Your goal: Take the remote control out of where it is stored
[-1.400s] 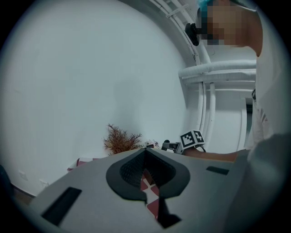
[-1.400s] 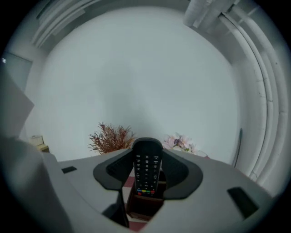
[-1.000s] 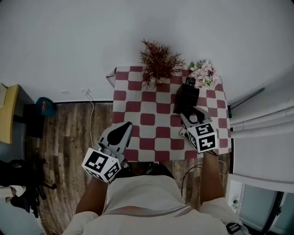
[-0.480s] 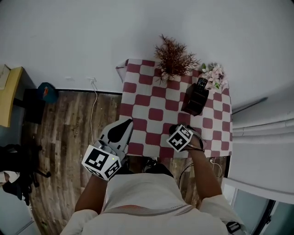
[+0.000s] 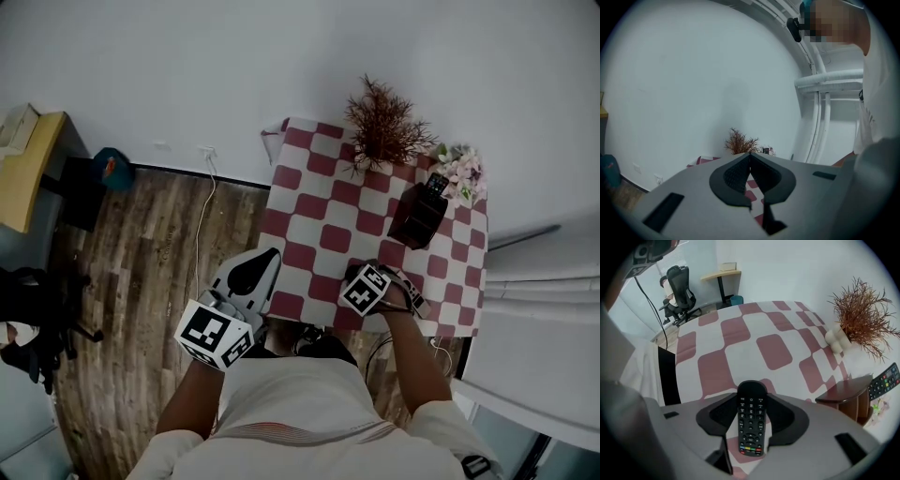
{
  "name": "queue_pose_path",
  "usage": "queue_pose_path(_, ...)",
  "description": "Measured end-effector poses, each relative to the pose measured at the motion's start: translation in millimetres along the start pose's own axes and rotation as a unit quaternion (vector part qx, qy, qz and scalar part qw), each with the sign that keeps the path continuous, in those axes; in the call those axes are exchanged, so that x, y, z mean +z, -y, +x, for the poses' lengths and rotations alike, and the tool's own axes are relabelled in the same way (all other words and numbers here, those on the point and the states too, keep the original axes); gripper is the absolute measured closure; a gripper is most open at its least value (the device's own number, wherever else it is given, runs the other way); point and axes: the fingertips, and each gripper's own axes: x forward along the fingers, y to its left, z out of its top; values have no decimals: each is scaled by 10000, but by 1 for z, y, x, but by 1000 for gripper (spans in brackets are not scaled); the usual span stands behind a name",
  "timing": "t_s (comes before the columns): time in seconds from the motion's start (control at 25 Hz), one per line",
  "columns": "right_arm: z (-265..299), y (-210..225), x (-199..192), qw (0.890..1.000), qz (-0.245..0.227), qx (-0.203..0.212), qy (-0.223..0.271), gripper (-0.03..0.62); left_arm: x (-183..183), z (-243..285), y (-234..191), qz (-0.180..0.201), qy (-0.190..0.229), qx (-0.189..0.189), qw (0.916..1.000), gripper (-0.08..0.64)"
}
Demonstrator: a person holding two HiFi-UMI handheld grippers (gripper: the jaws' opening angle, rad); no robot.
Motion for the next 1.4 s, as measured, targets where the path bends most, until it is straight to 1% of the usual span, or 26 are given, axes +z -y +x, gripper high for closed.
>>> queue_pose_path(0.2, -1, -3, 5, 9994, 86, 187, 285, 388, -2, 2, -1, -36, 1, 3, 10000, 551)
queue_pose_path(0.32, -18, 4, 12, 9968, 357, 146, 697, 388, 1, 6, 2, -11, 5, -51, 10000, 551)
queue_pose_path(0.4, -40, 13, 19, 9902, 714, 78, 1195, 390, 6, 10, 6, 34, 19, -128, 9999, 551)
queue_pose_path(0.48, -67, 25, 27, 9768, 1130, 42, 1821, 391, 10, 15, 11, 97, 41, -234, 9997, 551)
queue_pose_path(0.56, -97, 42, 32, 9556, 1533, -226, 2504, 397, 13, 20, 17, 179, 41, -347, 9992, 551)
queue_pose_path(0.6, -113, 51, 32, 9422, 1725, -463, 2833, 414, 15, 23, 21, 223, 31, -402, 9989, 551)
queue_pose_path(0.64, -128, 58, 31, 9279, 1896, -724, 3127, 450, 17, 24, 24, 263, 19, -456, 9986, 551)
queue_pose_path(0.72, -153, 67, 23, 9007, 2154, -1184, 3581, 513, 20, 27, 29, 323, 8, -566, 9979, 551)
queue_pose_path(0.8, -172, 69, 14, 8789, 2332, -1480, 3890, 546, 22, 30, 34, 378, 13, -668, 9970, 551)
queue_pose_path(0.88, -189, 69, 7, 8582, 2501, -1633, 4175, 560, 26, 33, 38, 436, 22, -752, 9962, 551)
queue_pose_path(0.92, -197, 69, 3, 8459, 2609, -1688, 4334, 564, 29, 35, 41, 468, 32, -794, 9957, 551)
queue_pose_path(0.96, -207, 70, -1, 8318, 2741, -1746, 4500, 567, 31, 37, 44, 504, 44, -840, 9952, 551)
queue_pose_path(1.08, -237, 74, -15, 7838, 3217, -1937, 4947, 571, 37, 42, 54, 632, 71, -993, 9930, 551)
queue_pose_path(1.12, -246, 75, -20, 7699, 3330, -2007, 5060, 571, 38, 44, 58, 673, 76, -1040, 9923, 551)
queue_pose_path(1.16, -256, 76, -25, 7590, 3389, -2087, 5153, 571, 39, 45, 61, 709, 78, -1081, 9916, 551)
queue_pose_path(1.24, -274, 76, -31, 7449, 3388, -2257, 5286, 572, 42, 47, 67, 758, 83, -1146, 9905, 551)
queue_pose_path(1.4, -300, 75, -39, 7306, 3323, -2466, 5431, 572, 46, 50, 77, 840, 125, -1253, 9885, 551)
